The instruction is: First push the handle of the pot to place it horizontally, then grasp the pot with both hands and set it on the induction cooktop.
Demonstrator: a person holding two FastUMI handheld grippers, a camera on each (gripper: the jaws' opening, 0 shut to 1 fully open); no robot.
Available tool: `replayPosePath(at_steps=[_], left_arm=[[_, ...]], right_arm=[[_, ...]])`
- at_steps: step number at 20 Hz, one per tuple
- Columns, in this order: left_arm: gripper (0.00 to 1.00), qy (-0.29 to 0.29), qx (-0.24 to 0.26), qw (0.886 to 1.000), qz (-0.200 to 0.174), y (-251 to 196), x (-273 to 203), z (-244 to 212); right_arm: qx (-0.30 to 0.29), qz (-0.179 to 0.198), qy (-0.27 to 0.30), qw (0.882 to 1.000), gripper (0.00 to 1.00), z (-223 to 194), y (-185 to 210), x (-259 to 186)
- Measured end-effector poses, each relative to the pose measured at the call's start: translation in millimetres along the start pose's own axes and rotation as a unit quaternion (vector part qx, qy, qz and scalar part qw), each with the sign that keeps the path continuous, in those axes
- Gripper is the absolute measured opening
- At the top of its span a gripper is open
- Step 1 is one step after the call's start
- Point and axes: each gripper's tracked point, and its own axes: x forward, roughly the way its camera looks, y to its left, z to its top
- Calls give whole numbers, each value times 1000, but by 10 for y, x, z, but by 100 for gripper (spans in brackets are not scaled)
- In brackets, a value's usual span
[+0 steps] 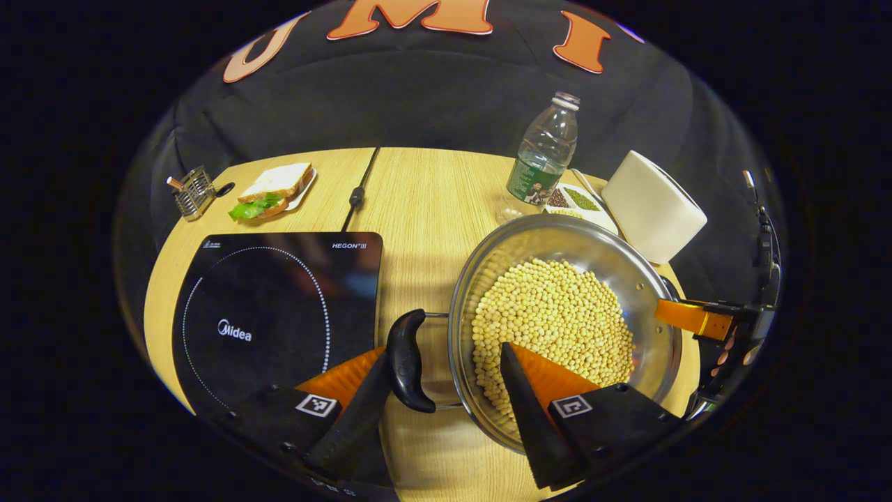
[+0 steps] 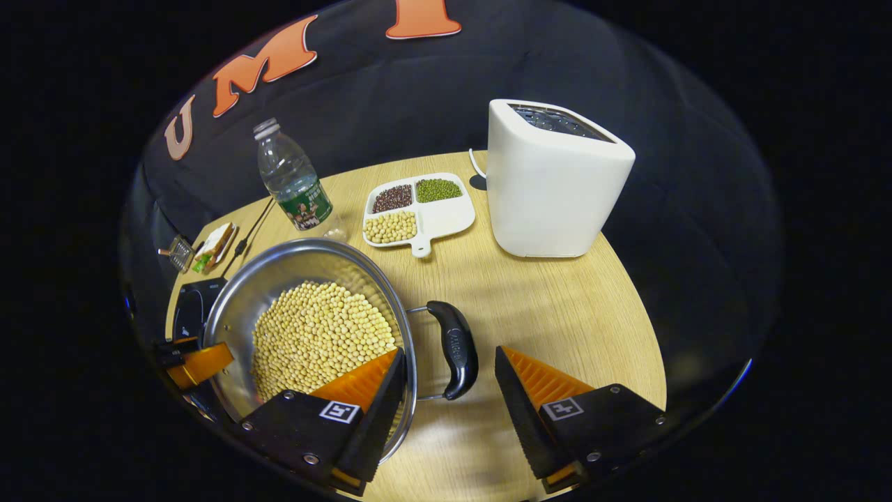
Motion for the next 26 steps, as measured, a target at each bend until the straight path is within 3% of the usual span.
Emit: replayPosePath(at_steps=[1, 3, 12, 18, 19, 22, 26], left_arm=[[98, -5, 3, 1000, 2, -7, 45, 20], [92, -19, 12, 1000, 4, -70, 129, 100], [92, -55, 90, 992, 71, 3, 598, 291], [88, -74, 88, 991, 63, -31, 629, 360], [86, -79, 86, 991, 60, -37, 633, 359], [80, -87, 69, 993, 39, -78, 578, 331], [78, -138, 85, 985, 53, -57, 201, 566]], right_arm=[[-5, -5, 3, 1000, 80, -12, -8, 19], [-13, -13, 3, 1000, 80, -16, -51, 50], [-31, -4, 3, 1000, 72, -121, -29, 214], [-37, -13, -11, 999, 67, -99, -22, 203], [-40, -16, -14, 999, 63, -85, -23, 203], [-61, -35, -38, 997, 64, -10, -48, 64], [-42, -27, -63, 997, 60, 96, 15, -163]])
